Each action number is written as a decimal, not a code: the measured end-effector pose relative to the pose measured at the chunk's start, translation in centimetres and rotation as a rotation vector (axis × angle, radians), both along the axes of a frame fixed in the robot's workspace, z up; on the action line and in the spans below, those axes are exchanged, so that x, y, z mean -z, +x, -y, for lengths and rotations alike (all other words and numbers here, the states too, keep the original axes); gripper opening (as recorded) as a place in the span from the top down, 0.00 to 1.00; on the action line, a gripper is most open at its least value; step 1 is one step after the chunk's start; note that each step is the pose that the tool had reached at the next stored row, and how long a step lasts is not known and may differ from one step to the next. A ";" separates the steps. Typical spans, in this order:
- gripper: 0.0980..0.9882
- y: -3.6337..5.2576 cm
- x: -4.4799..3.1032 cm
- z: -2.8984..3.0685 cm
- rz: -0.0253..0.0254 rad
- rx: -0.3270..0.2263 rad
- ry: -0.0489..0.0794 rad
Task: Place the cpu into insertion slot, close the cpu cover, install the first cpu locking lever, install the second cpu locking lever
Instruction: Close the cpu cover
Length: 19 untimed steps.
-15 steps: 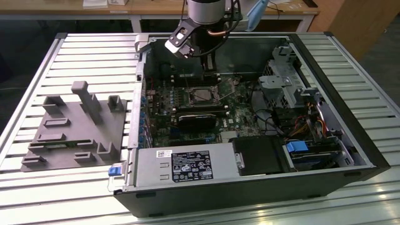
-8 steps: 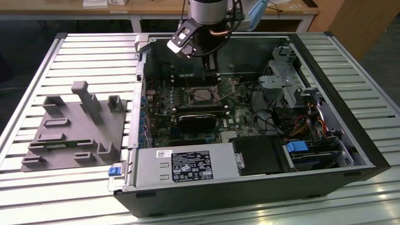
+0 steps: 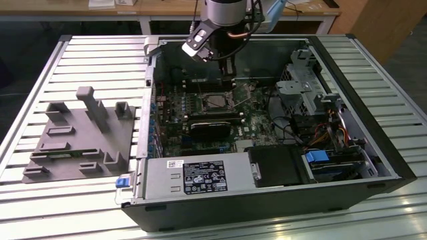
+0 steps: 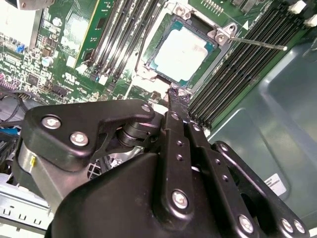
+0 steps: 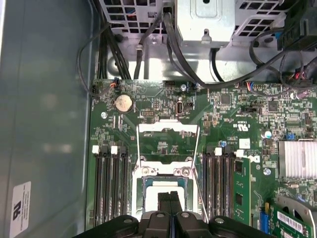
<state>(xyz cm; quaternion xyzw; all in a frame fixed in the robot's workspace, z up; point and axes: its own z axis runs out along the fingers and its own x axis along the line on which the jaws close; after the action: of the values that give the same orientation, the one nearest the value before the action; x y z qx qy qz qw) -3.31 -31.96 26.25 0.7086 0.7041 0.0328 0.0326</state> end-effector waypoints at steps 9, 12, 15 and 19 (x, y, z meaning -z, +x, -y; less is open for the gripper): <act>1.00 0.89 0.00 0.00 0.0000 0.000 0.000; 1.00 1.09 0.00 0.00 0.0000 0.000 0.000; 1.00 1.30 0.00 0.00 0.0000 0.000 0.000; 1.00 1.68 0.00 0.00 0.0000 0.000 0.000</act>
<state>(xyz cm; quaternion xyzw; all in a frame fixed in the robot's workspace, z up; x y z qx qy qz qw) -1.64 -31.96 26.25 0.7086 0.7041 0.0328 0.0326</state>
